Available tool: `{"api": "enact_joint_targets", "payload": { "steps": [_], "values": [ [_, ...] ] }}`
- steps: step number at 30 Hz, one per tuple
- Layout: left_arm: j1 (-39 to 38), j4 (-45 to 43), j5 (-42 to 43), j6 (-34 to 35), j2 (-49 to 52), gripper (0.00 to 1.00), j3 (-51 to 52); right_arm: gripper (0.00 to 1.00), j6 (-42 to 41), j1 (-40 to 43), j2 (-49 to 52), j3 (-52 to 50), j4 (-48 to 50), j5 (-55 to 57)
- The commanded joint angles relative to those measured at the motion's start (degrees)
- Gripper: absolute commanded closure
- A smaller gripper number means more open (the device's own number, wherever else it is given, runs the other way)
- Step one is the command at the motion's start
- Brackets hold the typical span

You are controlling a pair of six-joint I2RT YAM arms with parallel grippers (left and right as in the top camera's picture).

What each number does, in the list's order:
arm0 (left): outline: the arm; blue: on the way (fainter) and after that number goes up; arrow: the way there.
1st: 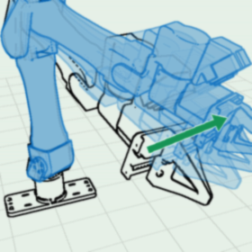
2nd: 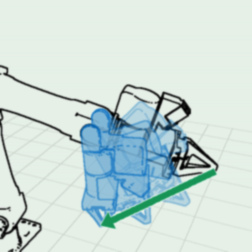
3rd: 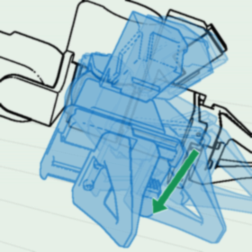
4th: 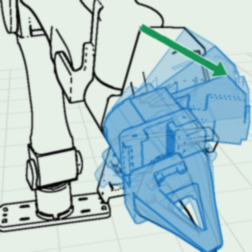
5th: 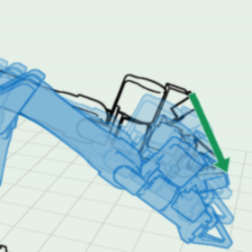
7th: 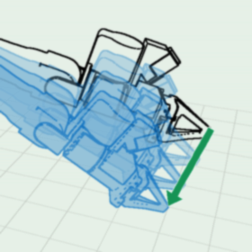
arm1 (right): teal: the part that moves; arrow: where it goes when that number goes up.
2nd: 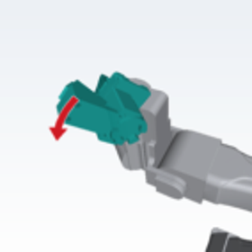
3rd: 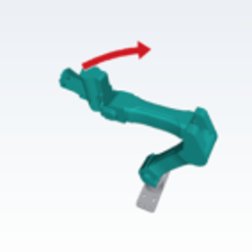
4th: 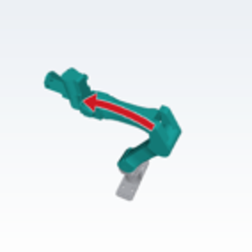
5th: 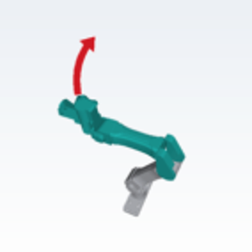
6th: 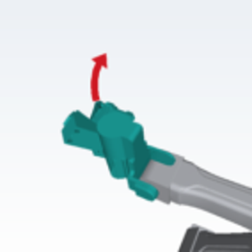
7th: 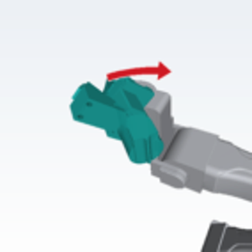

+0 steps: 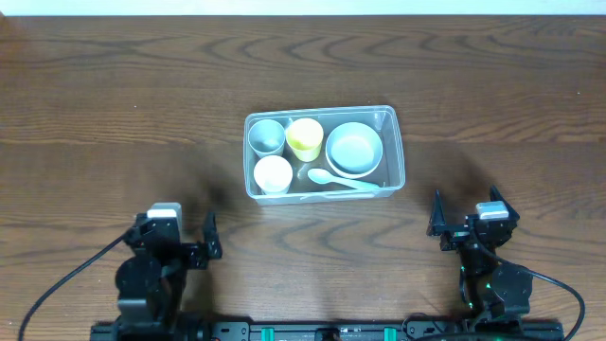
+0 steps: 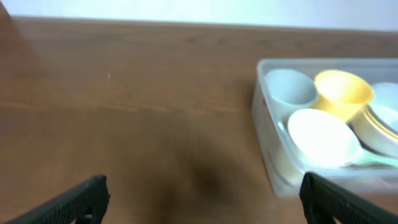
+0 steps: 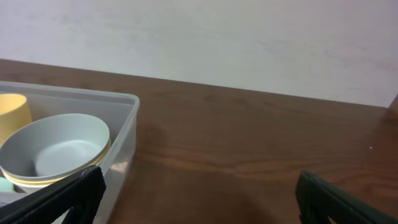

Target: Pack container

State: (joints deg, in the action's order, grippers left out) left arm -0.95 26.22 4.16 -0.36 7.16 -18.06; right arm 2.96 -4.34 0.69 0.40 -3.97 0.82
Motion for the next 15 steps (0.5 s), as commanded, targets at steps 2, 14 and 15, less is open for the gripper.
{"api": "enact_joint_targets", "payload": {
  "steps": [2,14,15],
  "values": [
    [0.4,-13.0,0.3,-2.2,-3.1,0.02,9.0,0.01,0.7,0.5,-0.3,-0.1,-0.3,-0.4],
    [0.8,-27.7,-0.8,-6.1,-5.9,0.02,17.8,0.01,0.7,0.5,-0.3,-0.1,-0.3,-0.4],
    [0.9,-26.4,-0.7,-6.0,-5.9,0.02,17.8,0.01,0.7,0.5,-0.3,-0.1,-0.3,-0.4]
  ]
}}
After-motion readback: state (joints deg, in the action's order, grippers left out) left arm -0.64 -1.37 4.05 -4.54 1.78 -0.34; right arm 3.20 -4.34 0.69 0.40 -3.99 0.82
